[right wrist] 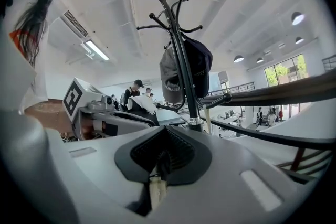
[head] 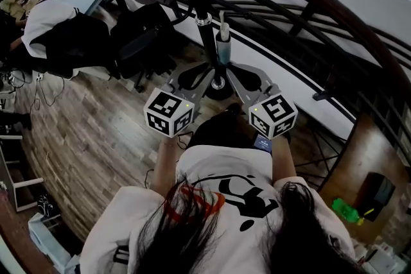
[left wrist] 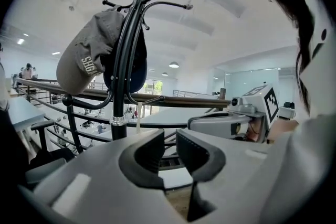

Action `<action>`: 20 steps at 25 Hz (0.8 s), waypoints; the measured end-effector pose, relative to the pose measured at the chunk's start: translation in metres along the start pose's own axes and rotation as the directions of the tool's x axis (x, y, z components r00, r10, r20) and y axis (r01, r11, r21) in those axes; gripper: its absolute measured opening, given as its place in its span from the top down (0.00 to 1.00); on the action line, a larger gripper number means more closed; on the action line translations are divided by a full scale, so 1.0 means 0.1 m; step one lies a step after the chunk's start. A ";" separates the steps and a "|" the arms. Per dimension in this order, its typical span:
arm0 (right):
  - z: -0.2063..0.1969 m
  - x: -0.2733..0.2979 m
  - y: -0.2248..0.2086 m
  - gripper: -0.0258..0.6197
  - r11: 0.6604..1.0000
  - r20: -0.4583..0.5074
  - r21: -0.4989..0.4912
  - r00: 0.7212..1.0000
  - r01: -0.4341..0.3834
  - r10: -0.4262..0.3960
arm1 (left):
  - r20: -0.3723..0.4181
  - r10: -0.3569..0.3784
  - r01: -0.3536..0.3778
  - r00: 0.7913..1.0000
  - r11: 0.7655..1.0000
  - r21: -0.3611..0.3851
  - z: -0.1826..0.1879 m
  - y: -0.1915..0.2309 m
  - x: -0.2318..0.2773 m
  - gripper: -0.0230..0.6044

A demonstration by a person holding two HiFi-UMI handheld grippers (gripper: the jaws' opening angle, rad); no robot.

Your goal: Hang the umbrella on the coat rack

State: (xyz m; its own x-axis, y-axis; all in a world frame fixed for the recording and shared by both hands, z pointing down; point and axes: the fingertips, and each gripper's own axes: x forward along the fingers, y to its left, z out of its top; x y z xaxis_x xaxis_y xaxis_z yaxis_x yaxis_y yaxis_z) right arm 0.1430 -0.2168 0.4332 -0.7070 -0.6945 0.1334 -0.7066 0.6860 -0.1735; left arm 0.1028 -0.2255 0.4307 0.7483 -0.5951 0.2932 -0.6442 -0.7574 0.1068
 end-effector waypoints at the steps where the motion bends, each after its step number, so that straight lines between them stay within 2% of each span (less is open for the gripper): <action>1: -0.03 -0.03 0.07 0.93 1.000 0.000 0.006 1.000 0.001 -0.001 | -0.003 -0.002 0.002 1.000 1.000 -0.001 -0.03 -0.04 -0.06 0.86; 5: -0.18 -0.10 0.28 0.93 1.000 -0.020 0.019 1.000 0.000 0.000 | -0.017 -0.006 0.006 1.000 1.000 -0.015 -0.18 -0.17 -0.26 0.86; 13: -0.30 -0.23 0.54 0.93 1.000 -0.042 0.016 0.999 0.001 0.000 | 0.007 0.007 -0.006 1.000 0.999 -0.044 -0.28 -0.30 -0.47 0.86; 20: -0.20 -0.16 0.76 0.93 1.000 -0.030 0.005 0.999 0.014 -0.014 | 0.020 0.009 -0.008 1.000 0.999 -0.039 -0.27 -0.26 -0.75 0.86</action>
State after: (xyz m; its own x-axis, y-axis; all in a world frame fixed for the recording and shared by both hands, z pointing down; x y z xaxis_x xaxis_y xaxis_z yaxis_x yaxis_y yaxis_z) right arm 0.1001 -0.1489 0.4372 -0.6980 -0.6970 0.1647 -0.7160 0.6753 -0.1766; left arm 0.0596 -0.1537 0.4315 0.7454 -0.6074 0.2747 -0.6561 -0.7413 0.1412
